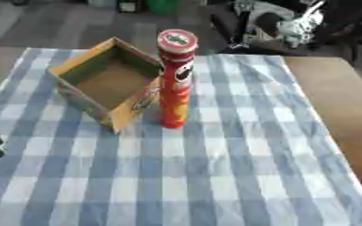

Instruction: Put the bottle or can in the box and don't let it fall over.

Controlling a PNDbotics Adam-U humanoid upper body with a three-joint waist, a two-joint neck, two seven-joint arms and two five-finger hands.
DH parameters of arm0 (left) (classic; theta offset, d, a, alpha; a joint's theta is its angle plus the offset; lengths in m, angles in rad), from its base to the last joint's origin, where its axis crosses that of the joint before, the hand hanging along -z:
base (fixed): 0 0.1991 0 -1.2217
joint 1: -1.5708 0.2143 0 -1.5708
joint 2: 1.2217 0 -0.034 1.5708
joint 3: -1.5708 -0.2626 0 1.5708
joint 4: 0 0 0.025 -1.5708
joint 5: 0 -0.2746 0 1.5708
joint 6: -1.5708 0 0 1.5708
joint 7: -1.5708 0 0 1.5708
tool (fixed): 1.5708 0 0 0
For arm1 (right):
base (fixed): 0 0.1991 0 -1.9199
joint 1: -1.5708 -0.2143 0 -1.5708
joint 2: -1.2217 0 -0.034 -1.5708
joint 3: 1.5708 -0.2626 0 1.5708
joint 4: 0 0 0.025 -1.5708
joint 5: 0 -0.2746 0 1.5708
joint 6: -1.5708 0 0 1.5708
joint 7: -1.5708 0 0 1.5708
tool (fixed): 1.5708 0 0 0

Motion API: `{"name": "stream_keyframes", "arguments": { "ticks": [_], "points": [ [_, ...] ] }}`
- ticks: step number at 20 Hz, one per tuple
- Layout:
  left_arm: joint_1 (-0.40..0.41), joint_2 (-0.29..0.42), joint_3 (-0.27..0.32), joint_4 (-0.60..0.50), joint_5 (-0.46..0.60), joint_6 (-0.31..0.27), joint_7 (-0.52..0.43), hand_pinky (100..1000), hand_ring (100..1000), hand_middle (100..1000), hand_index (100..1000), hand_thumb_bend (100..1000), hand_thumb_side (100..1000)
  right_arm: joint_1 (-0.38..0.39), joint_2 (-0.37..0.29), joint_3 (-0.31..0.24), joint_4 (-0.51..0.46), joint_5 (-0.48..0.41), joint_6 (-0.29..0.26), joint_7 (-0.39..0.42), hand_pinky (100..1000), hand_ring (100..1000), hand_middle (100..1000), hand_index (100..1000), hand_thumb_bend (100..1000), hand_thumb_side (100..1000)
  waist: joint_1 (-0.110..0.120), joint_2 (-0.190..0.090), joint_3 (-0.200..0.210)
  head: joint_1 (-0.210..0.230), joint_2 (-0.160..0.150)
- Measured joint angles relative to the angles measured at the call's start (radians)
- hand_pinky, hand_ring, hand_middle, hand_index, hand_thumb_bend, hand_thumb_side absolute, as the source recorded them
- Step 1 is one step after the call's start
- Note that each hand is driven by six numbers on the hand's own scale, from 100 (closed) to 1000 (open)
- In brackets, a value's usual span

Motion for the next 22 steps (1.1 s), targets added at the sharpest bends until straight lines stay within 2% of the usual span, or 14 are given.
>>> {"name": "stream_keyframes", "arguments": {
  "ticks": [7,14,22],
  "points": [
    [-0.025,0.0,-0.016,0.0,0.005,-0.002,-0.015,647,547,577,695,100,524,-0.081,0.059,0.057,0.146,0.075,-0.015,0.025,951,1000,1000,1000,138,524,-0.002,0.001,0.044,-0.038,-0.012],
    [-0.035,-0.001,-0.028,0.0,0.01,-0.004,-0.032,647,547,578,696,100,525,-0.161,0.165,0.11,0.266,0.19,-0.018,0.049,944,994,1000,1000,153,611,-0.002,0.008,0.082,-0.067,-0.018],
    [-0.038,-0.009,-0.03,0.0,0.014,-0.005,-0.038,647,547,577,695,100,525,-0.177,0.25,0.148,0.324,0.239,-0.022,0.064,951,995,1000,1000,134,705,-0.001,0.011,0.093,-0.074,-0.023]
  ]
}}
